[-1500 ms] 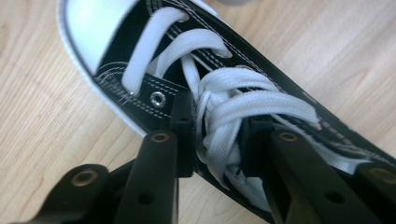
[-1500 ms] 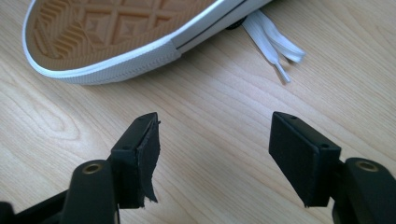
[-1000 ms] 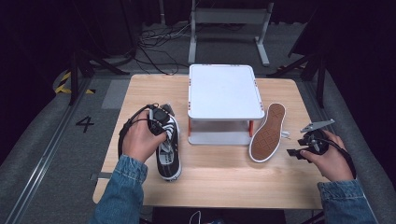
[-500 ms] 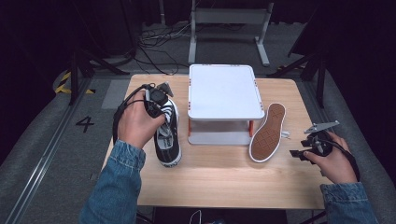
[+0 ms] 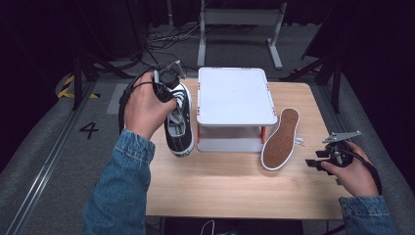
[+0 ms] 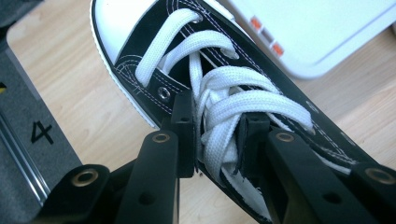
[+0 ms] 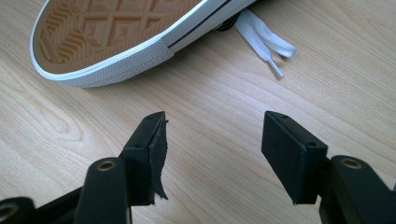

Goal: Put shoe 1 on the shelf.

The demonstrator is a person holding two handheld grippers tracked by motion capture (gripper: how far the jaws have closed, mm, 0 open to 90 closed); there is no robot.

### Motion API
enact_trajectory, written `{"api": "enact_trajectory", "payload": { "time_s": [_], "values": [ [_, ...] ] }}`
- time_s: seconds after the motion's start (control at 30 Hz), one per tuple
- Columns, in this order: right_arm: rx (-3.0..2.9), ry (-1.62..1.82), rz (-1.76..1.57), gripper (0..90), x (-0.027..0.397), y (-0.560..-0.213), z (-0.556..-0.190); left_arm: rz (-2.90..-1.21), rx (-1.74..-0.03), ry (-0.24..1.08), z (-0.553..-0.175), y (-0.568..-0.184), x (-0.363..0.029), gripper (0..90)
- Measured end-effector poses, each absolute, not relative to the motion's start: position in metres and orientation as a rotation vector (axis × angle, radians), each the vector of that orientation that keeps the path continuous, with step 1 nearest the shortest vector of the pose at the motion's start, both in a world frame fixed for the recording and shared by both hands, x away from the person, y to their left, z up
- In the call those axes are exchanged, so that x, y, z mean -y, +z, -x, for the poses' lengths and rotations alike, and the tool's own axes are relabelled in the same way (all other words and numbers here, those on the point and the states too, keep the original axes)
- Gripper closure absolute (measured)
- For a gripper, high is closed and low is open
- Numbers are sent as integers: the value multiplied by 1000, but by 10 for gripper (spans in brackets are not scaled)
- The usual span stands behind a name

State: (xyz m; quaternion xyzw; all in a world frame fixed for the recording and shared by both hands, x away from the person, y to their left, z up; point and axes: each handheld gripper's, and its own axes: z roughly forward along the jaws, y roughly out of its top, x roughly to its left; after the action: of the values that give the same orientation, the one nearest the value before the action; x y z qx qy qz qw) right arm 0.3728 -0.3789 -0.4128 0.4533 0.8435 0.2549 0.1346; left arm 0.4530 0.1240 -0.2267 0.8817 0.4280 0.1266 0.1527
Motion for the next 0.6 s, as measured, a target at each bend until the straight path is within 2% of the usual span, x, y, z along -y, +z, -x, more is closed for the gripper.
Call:
{"api": "enact_trajectory", "payload": {
  "time_s": [0.33,0.6],
  "values": [
    [-2428,757,-1302,400,382,-419,-368,-2522,-1170,406,-479,-204,-98,740],
    [-2440,712,-1297,436,387,-418,-362,-2536,-1127,434,-501,-197,-74,741]
  ]
}}
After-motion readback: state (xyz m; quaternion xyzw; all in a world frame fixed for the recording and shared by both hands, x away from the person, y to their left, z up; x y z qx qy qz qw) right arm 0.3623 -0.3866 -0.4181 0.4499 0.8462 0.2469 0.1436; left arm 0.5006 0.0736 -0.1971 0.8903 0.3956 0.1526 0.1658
